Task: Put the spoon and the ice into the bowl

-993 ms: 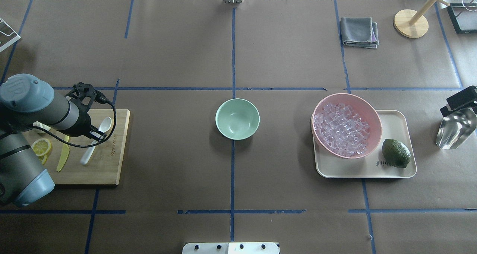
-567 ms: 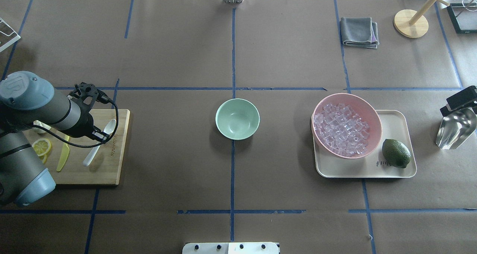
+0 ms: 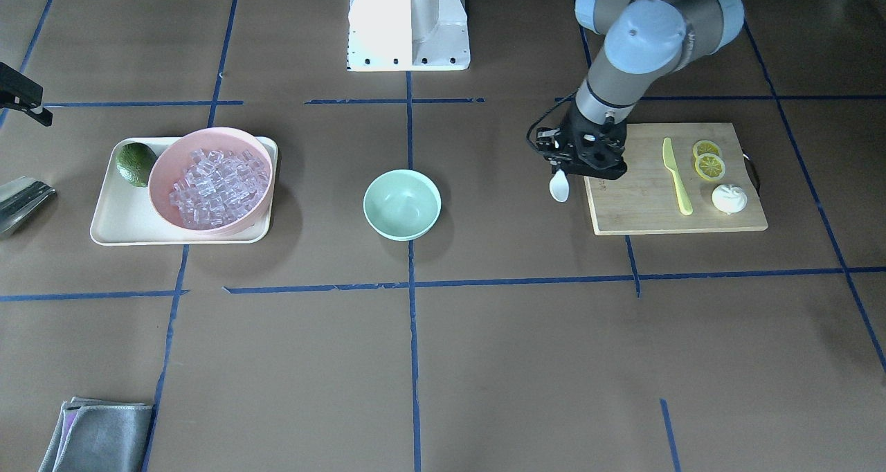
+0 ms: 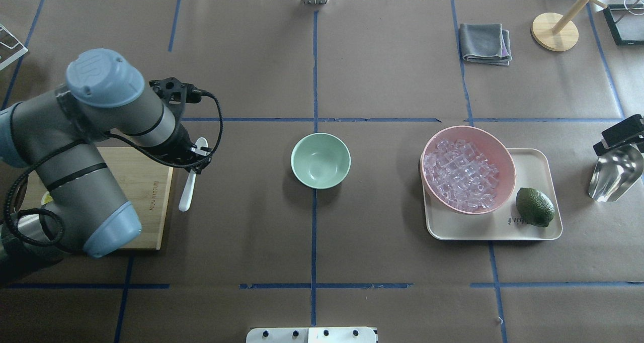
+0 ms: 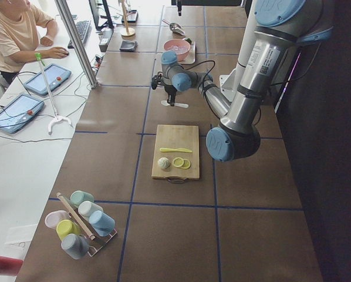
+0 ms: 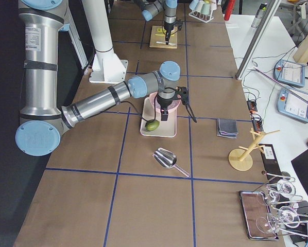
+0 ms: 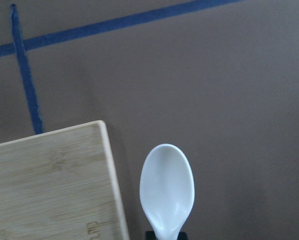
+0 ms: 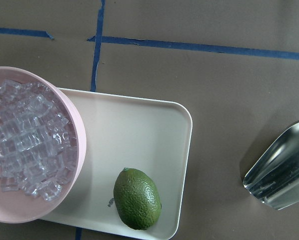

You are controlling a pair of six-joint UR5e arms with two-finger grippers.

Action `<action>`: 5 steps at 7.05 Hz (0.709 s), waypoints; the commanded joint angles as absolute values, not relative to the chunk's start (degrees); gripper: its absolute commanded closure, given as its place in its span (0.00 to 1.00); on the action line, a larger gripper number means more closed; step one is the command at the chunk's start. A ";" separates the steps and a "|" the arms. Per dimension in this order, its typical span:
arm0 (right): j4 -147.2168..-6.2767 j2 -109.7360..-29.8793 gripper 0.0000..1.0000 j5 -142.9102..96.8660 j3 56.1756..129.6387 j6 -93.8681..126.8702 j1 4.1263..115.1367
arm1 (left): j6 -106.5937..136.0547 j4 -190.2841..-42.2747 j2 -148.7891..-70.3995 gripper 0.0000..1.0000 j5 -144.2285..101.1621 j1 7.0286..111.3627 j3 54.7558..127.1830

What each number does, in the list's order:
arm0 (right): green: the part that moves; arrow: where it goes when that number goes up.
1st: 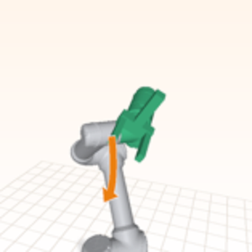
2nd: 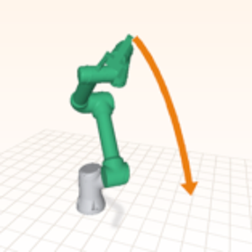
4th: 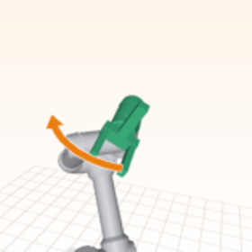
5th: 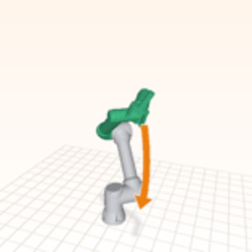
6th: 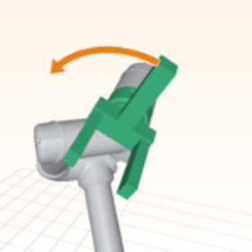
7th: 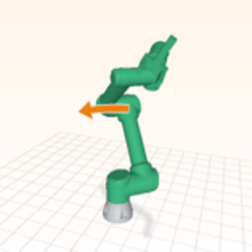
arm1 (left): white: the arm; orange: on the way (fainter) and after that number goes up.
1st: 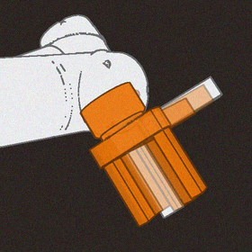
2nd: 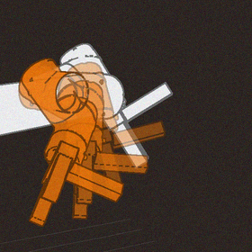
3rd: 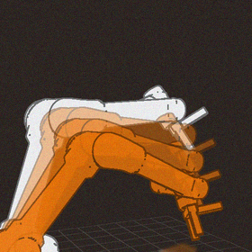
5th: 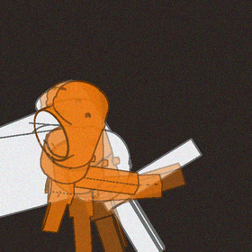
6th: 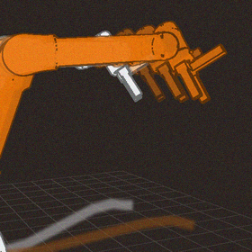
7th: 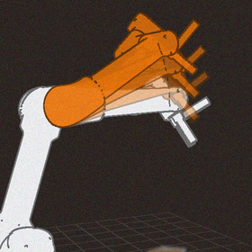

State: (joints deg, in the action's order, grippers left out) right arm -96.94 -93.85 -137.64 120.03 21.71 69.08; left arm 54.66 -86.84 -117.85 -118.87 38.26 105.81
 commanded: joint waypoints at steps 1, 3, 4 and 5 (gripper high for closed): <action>-96.94 -93.69 0.00 -137.72 120.15 21.71 69.08 | 61.15 -82.35 -128.36 1.00 -117.43 33.68 100.94; -96.94 -93.69 0.00 -137.72 120.32 21.80 69.08 | 64.75 -82.53 -140.56 1.00 -117.51 32.00 87.79; -96.94 -93.69 0.00 -137.72 120.41 21.80 69.08 | 64.86 -83.05 -144.89 1.00 -117.51 31.91 82.93; -96.94 -93.69 0.00 -137.81 120.58 21.80 69.08 | 64.25 -83.67 -146.06 1.00 -116.47 31.90 81.49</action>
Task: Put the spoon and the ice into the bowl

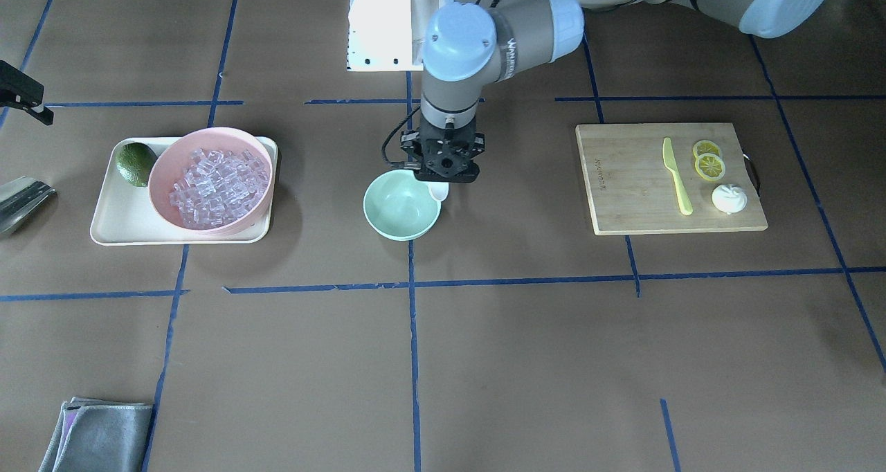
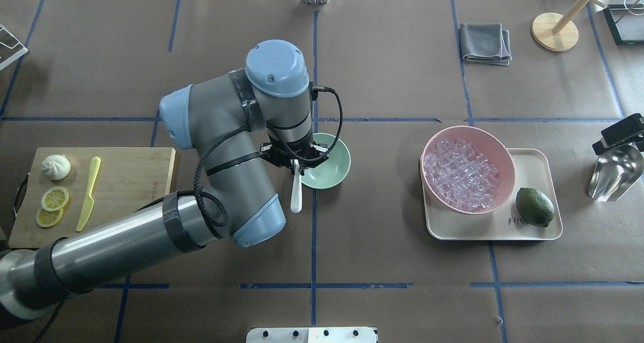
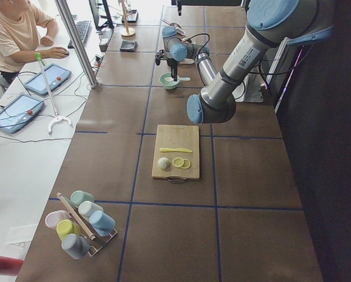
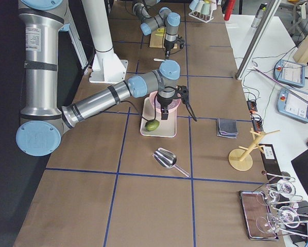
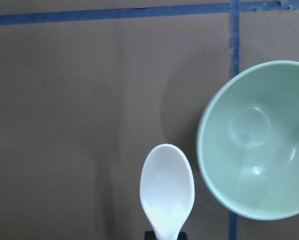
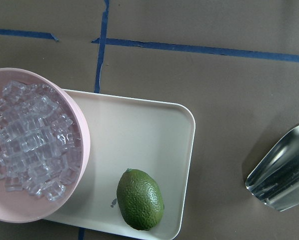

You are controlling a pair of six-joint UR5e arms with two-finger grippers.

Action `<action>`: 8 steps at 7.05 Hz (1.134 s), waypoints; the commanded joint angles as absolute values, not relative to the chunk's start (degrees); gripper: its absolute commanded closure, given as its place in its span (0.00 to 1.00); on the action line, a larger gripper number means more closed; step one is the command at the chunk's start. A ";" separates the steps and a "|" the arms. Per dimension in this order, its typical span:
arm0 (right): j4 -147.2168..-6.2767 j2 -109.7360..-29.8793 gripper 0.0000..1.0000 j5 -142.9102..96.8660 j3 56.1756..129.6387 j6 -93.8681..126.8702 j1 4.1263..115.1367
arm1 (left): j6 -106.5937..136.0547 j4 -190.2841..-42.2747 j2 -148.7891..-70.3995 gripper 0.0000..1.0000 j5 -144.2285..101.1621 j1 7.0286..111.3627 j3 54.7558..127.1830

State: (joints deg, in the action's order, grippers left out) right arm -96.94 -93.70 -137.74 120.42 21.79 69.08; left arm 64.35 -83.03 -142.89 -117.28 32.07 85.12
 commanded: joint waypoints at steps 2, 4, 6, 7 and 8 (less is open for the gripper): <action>-96.94 -93.69 0.00 -137.99 120.67 21.88 69.08 | 64.60 -88.83 -146.08 0.80 -115.66 30.94 79.20; -96.94 -93.69 0.00 -138.07 120.67 21.88 69.08 | 64.42 -88.95 -145.81 0.07 -114.71 30.94 79.01; -96.94 -92.82 0.00 -137.99 120.59 24.41 68.73 | 64.25 -88.86 -145.46 0.00 -113.99 31.37 80.41; -96.94 -89.94 0.00 -137.64 120.50 30.09 66.29 | 64.34 -88.68 -144.50 0.00 -114.43 32.51 82.42; -96.86 -86.43 0.00 -136.24 120.15 36.24 62.18 | 64.34 -88.59 -140.05 0.00 -114.61 33.39 88.10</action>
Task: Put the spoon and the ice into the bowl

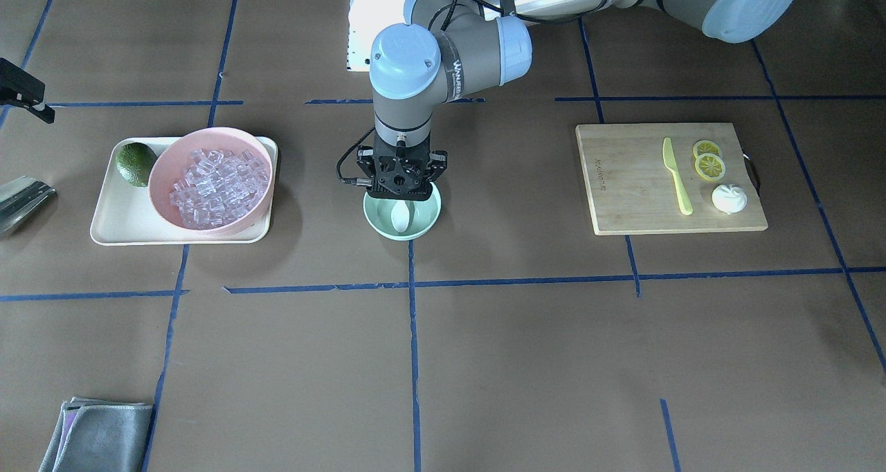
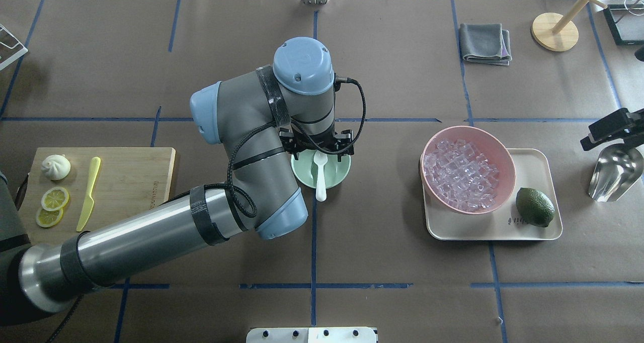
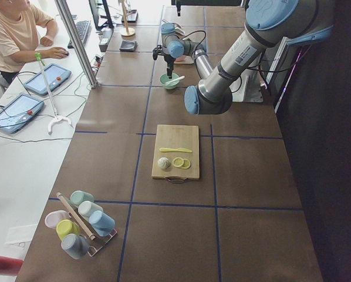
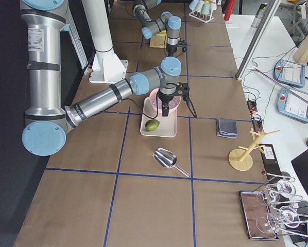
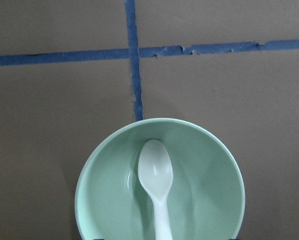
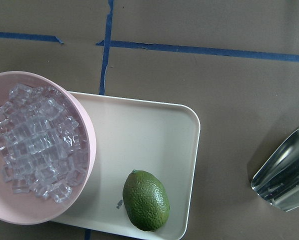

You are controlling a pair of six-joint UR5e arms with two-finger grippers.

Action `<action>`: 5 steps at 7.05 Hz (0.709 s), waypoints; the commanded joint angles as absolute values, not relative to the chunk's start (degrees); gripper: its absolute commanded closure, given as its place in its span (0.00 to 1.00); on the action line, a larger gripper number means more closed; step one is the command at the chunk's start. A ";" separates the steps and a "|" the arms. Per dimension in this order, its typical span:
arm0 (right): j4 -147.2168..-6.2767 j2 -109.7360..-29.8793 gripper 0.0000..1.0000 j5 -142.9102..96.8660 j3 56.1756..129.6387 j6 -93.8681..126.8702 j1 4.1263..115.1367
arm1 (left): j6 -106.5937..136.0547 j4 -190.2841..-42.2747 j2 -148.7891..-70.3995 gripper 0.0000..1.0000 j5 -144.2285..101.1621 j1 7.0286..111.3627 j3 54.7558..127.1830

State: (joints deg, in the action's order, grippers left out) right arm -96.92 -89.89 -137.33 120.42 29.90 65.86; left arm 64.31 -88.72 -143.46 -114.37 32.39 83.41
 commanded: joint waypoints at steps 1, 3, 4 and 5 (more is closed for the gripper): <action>-96.94 -82.22 0.00 -132.32 120.15 43.17 57.44 | 64.25 -88.85 -132.18 0.01 -114.61 33.92 96.42; -96.86 -77.36 0.00 -124.32 118.23 50.08 49.69 | 64.16 -88.33 -122.65 0.01 -114.70 36.02 106.31; -96.77 -74.65 0.00 -121.49 115.69 50.45 48.18 | 60.51 -87.98 -118.08 0.01 -114.96 38.56 110.70; -96.42 -72.97 0.01 -121.47 113.23 52.62 47.56 | 55.16 -87.98 -112.56 0.01 -119.92 42.33 114.31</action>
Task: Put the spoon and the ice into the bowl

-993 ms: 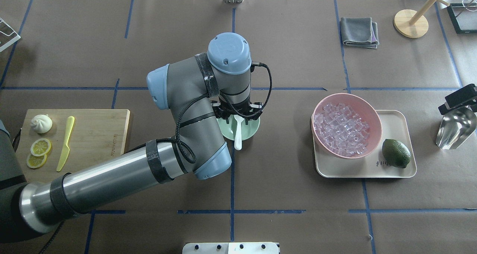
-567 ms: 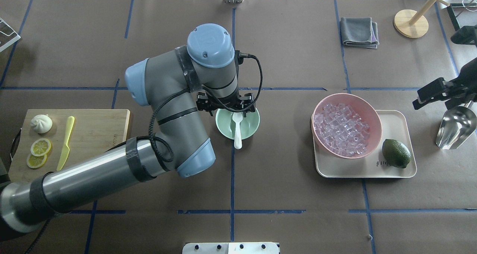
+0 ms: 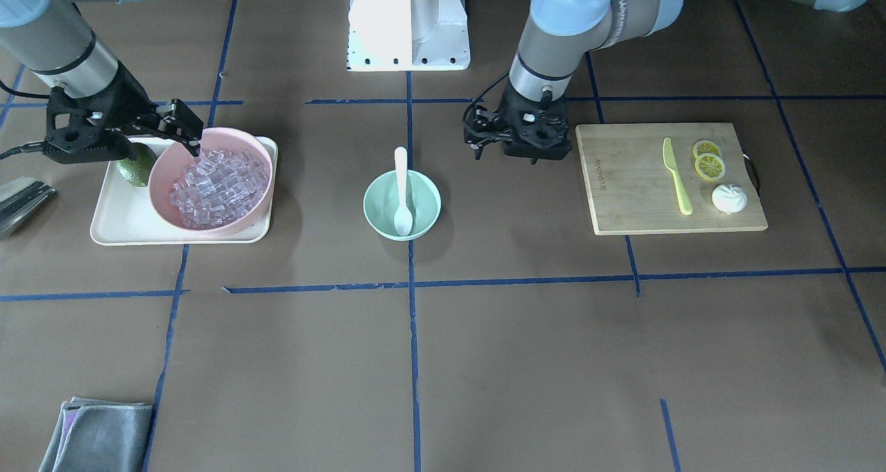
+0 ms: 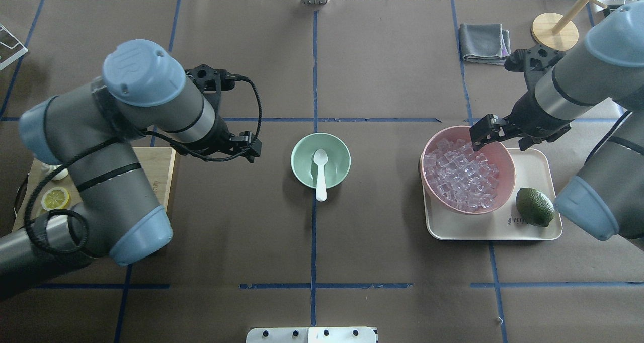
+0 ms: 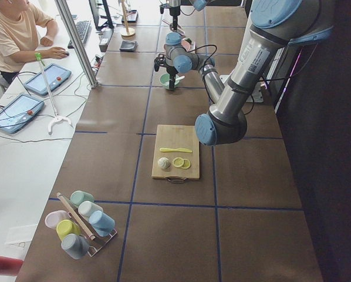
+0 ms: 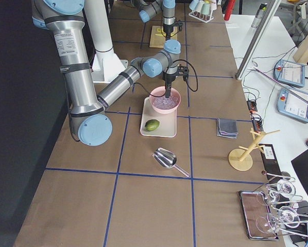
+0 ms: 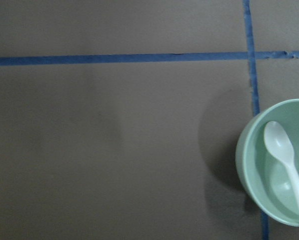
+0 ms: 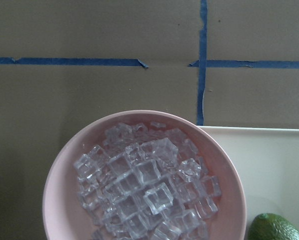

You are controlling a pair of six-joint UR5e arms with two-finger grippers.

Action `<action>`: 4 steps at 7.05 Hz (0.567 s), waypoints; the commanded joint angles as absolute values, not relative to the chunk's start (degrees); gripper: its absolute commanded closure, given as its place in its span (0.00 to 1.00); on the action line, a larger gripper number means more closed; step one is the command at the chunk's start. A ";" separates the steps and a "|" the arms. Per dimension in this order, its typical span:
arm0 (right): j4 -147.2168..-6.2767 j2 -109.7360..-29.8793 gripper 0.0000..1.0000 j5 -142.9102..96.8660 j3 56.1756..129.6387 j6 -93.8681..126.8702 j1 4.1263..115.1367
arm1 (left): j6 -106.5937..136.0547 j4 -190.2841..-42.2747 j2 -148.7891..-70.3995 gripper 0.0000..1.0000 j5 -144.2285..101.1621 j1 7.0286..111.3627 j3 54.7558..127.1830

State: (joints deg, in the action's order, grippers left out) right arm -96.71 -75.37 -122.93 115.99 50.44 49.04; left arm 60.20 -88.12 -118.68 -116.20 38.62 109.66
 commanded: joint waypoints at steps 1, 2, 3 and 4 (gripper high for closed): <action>-91.89 -72.95 0.01 -121.38 110.77 53.95 47.03 | 53.28 -88.07 -108.59 0.01 -122.32 45.15 117.04; -86.45 -72.86 0.01 -121.29 107.00 56.31 45.63 | 52.91 -88.07 -107.50 0.01 -122.34 45.26 117.68; -84.05 -73.82 0.02 -121.29 106.09 56.60 45.44 | 52.91 -88.07 -107.40 0.01 -122.34 45.18 117.69; -84.02 -74.09 0.02 -120.85 105.39 56.51 44.66 | 52.91 -88.07 -107.49 0.01 -122.34 45.18 117.60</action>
State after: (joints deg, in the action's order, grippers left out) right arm -85.52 -73.63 -121.20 106.69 56.16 45.47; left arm 53.08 -88.06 -107.77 -122.21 45.05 117.46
